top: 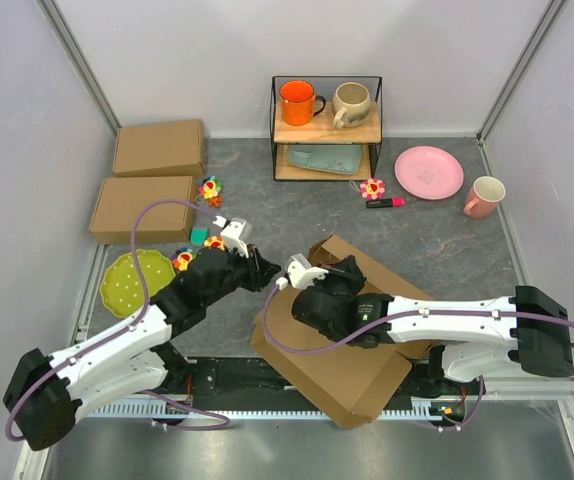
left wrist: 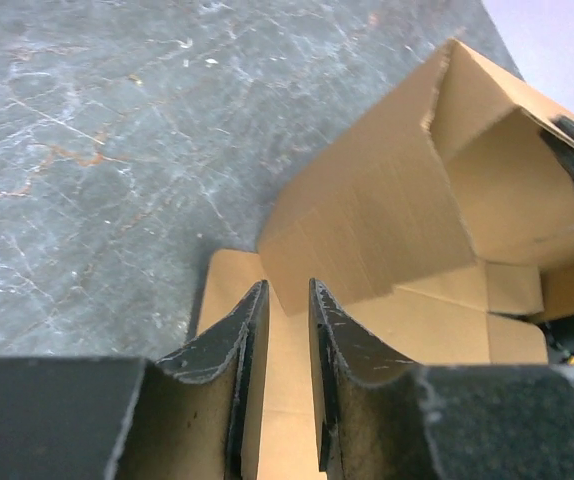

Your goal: Fold the paper box

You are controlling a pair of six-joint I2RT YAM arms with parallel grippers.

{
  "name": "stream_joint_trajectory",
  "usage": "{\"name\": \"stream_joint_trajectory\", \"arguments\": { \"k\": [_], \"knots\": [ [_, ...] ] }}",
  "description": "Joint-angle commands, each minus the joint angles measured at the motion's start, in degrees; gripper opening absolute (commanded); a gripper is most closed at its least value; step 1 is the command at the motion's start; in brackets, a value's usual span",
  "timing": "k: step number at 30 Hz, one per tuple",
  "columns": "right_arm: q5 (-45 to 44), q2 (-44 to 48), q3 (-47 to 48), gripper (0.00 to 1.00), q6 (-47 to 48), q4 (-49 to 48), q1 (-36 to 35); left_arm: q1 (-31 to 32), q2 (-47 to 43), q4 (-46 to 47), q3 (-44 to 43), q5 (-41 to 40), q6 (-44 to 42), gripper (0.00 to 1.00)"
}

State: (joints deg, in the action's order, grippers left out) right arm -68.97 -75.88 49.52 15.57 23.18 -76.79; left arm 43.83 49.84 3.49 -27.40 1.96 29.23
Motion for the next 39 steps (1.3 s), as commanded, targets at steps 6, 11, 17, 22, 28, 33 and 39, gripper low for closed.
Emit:
{"name": "stream_joint_trajectory", "arguments": {
  "k": [6,11,17,22,28,33,39],
  "knots": [
    [7.9,-2.3,-2.6,0.00,-5.2,-1.1,-2.0,0.1,19.2,27.2,-0.7,4.5,3.9,0.31],
    [8.4,-3.0,-1.9,0.00,-4.7,-1.0,-2.2,1.1,25.6,38.8,1.0,8.2,5.2,0.31],
    [7.5,-3.4,-3.7,0.00,-7.0,-2.7,-3.4,1.3,29.5,48.6,3.1,11.5,6.4,0.32],
    [7.4,-4.9,-3.6,0.00,-7.3,-3.7,-4.0,1.3,32.5,52.0,2.9,13.2,6.6,0.33],
    [9.7,-4.9,-3.3,0.00,-9.0,-4.1,-3.9,1.2,32.9,55.8,5.2,11.9,4.3,0.40],
    [11.3,-5.0,-3.0,0.00,-9.8,-4.3,-3.9,1.3,34.7,66.4,9.5,10.2,3.0,0.59],
    [13.6,-4.7,-1.8,0.00,-9.8,-4.0,-3.9,1.3,38.5,77.5,10.4,10.0,-0.1,0.66]
  ]
}}
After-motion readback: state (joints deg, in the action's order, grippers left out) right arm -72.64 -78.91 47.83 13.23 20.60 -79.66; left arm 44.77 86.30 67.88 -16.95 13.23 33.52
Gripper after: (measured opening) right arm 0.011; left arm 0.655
